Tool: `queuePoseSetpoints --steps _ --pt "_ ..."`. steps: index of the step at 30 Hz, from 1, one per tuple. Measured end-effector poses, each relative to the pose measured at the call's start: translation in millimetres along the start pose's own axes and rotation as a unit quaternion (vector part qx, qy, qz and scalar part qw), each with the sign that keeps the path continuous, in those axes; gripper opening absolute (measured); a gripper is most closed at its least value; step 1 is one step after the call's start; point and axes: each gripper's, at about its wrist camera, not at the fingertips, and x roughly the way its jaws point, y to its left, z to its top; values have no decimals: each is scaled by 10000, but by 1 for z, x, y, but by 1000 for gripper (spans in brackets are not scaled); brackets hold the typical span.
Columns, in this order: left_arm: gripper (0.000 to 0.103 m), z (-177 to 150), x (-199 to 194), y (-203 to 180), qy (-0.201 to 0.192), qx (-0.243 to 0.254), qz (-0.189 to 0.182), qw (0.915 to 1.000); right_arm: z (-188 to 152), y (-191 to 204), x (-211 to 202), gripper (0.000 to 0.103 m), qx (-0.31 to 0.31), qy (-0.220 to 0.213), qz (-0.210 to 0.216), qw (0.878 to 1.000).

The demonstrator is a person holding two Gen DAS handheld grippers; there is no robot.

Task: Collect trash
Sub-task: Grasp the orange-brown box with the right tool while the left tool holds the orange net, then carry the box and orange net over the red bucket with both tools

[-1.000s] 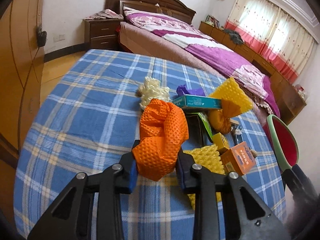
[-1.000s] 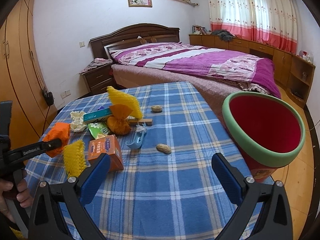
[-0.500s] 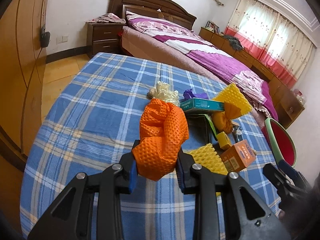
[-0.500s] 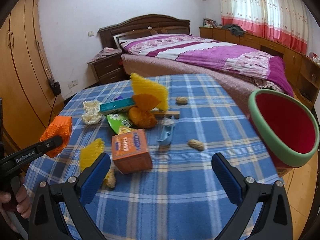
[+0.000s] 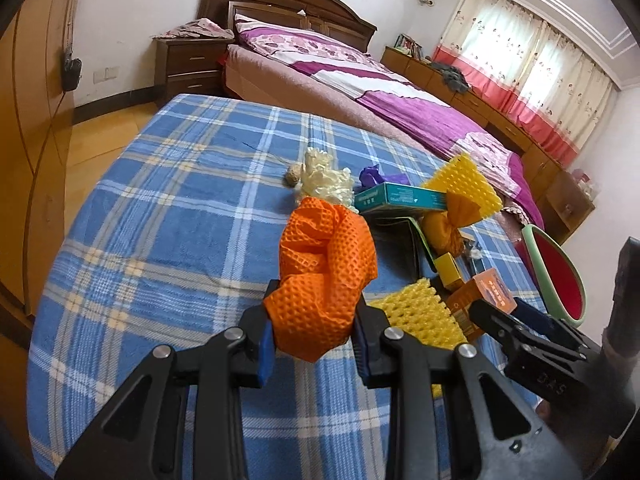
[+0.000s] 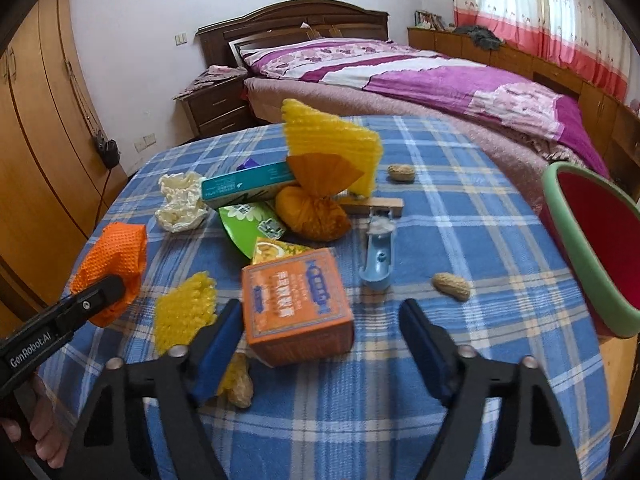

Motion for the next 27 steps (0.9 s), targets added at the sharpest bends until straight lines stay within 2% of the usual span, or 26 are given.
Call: queuePoseSetpoints --steps 1,2,14,27 --pt "32 0 0 0 -5 4 -7 10000 0 1 1 65 -13 23 60 10000" --pt "32 -1 -1 0 -12 4 -4 10000 -1 2 1 55 -54 31 103 9999" --pt "32 -4 -30 -18 -202 68 -38 9998 -6 -1 -32 55 -57 -274 351 9990" --pt "32 -1 -56 -71 -315 420 -297 9982 -5 -46 -92 55 291 -751 248 9964"
